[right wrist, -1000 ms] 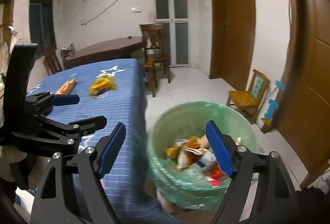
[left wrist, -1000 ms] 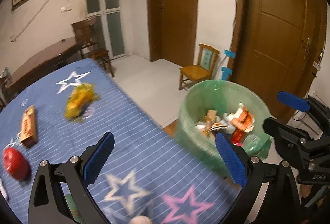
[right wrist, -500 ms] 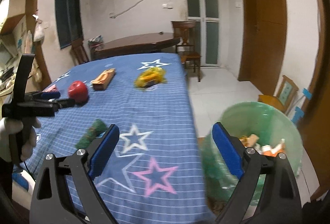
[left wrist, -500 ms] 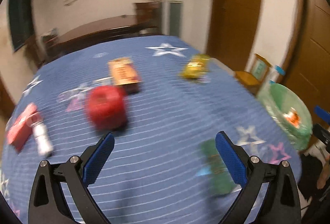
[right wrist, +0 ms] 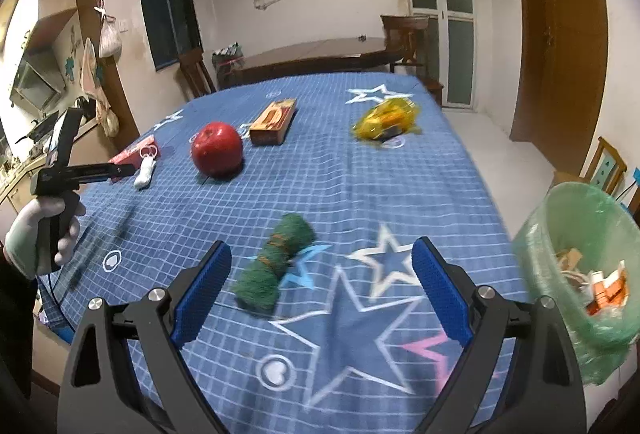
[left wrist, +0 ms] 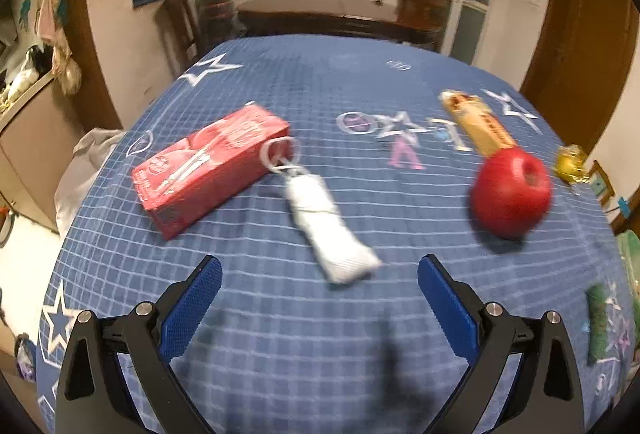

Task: Collect trash
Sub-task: 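Move both tools back over the table toward the remaining trash, then grasp the white wrapped tissue with the left tool while the right tool grasps the green scrub cloth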

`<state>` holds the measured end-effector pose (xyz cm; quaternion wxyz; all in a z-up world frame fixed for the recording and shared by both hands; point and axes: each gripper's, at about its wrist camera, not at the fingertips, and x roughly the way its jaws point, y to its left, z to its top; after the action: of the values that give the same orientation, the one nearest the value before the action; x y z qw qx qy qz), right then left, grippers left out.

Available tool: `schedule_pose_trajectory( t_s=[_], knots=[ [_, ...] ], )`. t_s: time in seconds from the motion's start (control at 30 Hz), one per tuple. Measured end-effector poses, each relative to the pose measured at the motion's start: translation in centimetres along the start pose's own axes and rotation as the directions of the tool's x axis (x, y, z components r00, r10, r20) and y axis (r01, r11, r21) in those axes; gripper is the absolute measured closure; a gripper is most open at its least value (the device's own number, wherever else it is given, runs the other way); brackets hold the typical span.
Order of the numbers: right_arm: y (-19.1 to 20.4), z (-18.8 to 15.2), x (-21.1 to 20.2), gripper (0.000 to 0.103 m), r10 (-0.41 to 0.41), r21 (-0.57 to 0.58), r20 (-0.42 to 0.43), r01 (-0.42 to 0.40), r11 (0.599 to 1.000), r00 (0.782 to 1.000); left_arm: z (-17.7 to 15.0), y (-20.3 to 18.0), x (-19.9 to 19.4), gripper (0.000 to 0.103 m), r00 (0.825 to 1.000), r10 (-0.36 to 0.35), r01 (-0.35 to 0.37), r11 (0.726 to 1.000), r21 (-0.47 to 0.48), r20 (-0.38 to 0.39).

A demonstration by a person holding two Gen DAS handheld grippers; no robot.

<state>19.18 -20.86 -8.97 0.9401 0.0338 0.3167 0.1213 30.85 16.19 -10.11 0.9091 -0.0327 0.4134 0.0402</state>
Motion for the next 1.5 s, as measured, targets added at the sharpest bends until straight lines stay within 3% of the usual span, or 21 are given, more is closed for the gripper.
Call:
schedule_pose_trajectory(
  t_s=[0.4, 0.73, 1.0, 1.2, 1.27, 1.5],
  knots=[
    [2.7, -0.1, 5.2, 0.016, 0.029, 0.033, -0.121, -0.025, 0.999, 0.992, 1.4, 0.0, 4.8, 0.008, 0.998, -0.005, 0.007, 1.000, 0.023, -0.067],
    [3.2, 0.4, 8.9, 0.051, -0.034, 0.019, -0.224, 0.039, 0.999, 0.974, 1.5, -1.6, 5.5, 0.025, 0.998, -0.001, 0.007, 0.996, 0.088, -0.066],
    [3.9, 0.5, 9.2, 0.073, -0.094, -0.026, -0.225, 0.090, 0.996, 0.970, 1.5, -1.6, 5.4, 0.042, 0.999, 0.000, 0.004, 0.996, 0.087, -0.047],
    [4.1, 0.4, 9.1, 0.083, -0.098, -0.039, -0.218, 0.092, 0.995, 0.971, 1.4, -1.7, 5.1, 0.057, 0.999, -0.010, 0.013, 0.996, 0.092, -0.037],
    [4.0, 0.4, 9.0, 0.085, -0.094, -0.035, -0.217, 0.089, 0.995, 0.972, 1.4, -1.6, 5.0, 0.068, 0.999, -0.013, 0.016, 0.996, 0.087, -0.033],
    [4.0, 0.4, 8.9, 0.087, -0.083, -0.029, -0.209, 0.079, 0.996, 0.974, 0.5, -2.4, 4.3, 0.074, 0.997, -0.067, 0.070, 0.993, 0.098, -0.036]
  ],
)
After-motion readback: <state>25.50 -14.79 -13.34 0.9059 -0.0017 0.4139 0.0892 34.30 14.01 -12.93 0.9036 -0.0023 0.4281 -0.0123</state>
